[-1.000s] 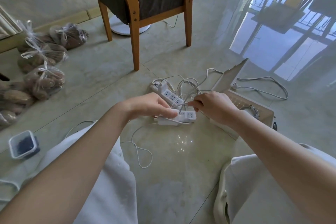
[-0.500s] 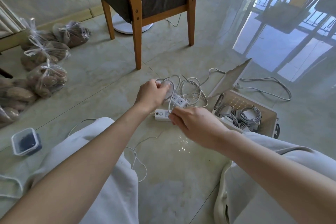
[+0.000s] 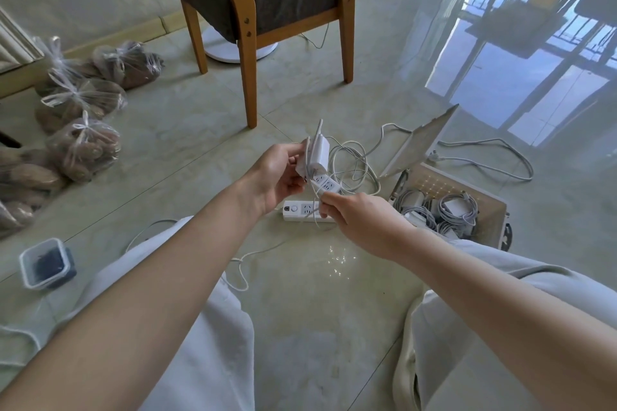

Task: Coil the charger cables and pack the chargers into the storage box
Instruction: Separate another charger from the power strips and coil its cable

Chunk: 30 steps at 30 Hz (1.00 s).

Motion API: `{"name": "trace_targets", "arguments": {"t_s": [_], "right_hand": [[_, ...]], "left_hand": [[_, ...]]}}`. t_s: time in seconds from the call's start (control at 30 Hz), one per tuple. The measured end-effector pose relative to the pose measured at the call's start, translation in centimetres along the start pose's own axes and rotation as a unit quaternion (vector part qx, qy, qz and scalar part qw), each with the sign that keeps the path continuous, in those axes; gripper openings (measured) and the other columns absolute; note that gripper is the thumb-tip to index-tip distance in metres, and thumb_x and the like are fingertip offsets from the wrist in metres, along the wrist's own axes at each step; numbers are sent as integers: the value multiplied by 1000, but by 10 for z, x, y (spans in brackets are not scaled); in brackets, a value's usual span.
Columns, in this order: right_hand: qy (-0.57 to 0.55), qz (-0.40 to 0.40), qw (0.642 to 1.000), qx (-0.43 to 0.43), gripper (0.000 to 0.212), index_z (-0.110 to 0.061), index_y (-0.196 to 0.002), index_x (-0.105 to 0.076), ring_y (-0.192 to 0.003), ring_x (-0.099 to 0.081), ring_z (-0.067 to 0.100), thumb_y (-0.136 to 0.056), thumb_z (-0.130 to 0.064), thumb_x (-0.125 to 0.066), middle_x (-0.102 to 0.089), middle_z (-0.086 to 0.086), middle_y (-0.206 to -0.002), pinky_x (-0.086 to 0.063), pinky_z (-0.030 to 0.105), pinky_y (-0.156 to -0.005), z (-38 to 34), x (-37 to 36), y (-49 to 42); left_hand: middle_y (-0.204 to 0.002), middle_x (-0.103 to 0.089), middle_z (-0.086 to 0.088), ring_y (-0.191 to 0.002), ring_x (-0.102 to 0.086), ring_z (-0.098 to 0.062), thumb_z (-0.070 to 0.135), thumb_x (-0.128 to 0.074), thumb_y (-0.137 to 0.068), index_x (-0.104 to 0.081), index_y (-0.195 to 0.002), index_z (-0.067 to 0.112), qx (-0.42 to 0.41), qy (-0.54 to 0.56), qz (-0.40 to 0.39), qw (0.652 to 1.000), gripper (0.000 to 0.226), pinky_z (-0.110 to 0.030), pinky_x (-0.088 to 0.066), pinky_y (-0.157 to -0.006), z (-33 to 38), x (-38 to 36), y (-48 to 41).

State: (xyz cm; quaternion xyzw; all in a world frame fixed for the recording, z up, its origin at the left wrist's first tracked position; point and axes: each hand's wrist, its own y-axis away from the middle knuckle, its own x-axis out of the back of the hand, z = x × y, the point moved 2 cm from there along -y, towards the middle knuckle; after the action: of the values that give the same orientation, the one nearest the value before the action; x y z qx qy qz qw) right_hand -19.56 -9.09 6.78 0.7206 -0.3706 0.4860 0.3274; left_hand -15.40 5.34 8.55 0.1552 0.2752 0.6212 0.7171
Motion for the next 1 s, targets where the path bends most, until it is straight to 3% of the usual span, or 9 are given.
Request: {"name": "trace_targets", "arguments": {"t_s": [0.1,0.2,0.3,0.4,0.53,0.63,0.73,0.93,1.0], "right_hand": [[0,2,1000,-20,19,-22,-95,-53,-66,-47,28,-99,-26,-35,-51,-2,-74,-43,33,-61,10,5,-4],[4,19,999,-27,19,-23,-87,-52,-66,-54,28,-99,-23,-37,-60,0,-75,-50,36,-65,20,8,-8],[6,25,999,-41,27,-21,-79,-50,-66,-54,25,-99,-33,-37,-58,-2,-71,-46,34,-63,28,10,-12],[43,43,998,-3,38,-13,-81,-60,-78,-58,24,-97,-40,-39,-63,1,-81,-46,36,-68,30,14,-13],[83,51,995,17,36,-7,-90,-64,-94,-56,26,-96,-34,-42,-64,7,-91,-41,33,-74,37,17,-13],[141,21,988,-66,43,-12,-89,-61,-89,-60,24,-97,-45,-35,-63,4,-93,-41,31,-69,47,18,-15],[116,37,988,-96,40,-18,-77,-50,-78,-59,29,-98,-47,-32,-64,6,-86,-41,33,-66,38,21,-15],[62,154,986,-2,39,-17,-72,-50,-56,-43,31,-99,-38,-31,-53,-1,-64,-40,33,-55,-1,22,-6],[25,202,979,33,45,-15,-70,-53,-48,-47,32,-96,-40,-27,-59,-2,-59,-42,31,-47,-9,20,-1]], "left_hand": [[-69,-46,-2,-56,-36,-10,36,-43,-95,-56,-87,14,-3,-42,-11,999,27,-23,-26,-55,0,1,0],[-75,-48,-6,-57,-35,-11,36,-40,-96,-58,-90,13,-9,-77,-30,997,30,-24,-29,-56,2,2,3],[-80,-50,-8,-63,-37,-13,35,-39,-96,-56,-98,10,-11,-142,-88,986,30,-24,-32,-57,6,5,8],[-74,-55,-1,-67,-38,-14,36,-45,-94,-57,-100,12,-14,-276,-159,948,27,-23,-33,-57,10,6,13],[-84,-51,-3,-68,-40,-14,37,-57,-91,-66,-95,16,-17,-427,-155,891,24,-22,-35,-60,15,18,16],[-81,-57,4,-68,-47,-10,44,-64,-85,-67,-92,16,-14,-562,-99,821,29,-23,-37,-62,9,33,11],[-89,-64,2,-80,-57,-14,47,-63,-82,-62,-88,21,-35,-665,23,745,27,-29,-46,-72,0,44,-1],[-98,-59,-10,-91,-55,-29,41,-51,-91,-52,-96,13,-97,-633,188,744,28,-29,-37,-69,10,34,0],[-104,-62,-15,-92,-56,-32,40,-50,-93,-50,-103,8,-121,-635,221,730,34,-31,-37,-67,9,30,-1]]}}
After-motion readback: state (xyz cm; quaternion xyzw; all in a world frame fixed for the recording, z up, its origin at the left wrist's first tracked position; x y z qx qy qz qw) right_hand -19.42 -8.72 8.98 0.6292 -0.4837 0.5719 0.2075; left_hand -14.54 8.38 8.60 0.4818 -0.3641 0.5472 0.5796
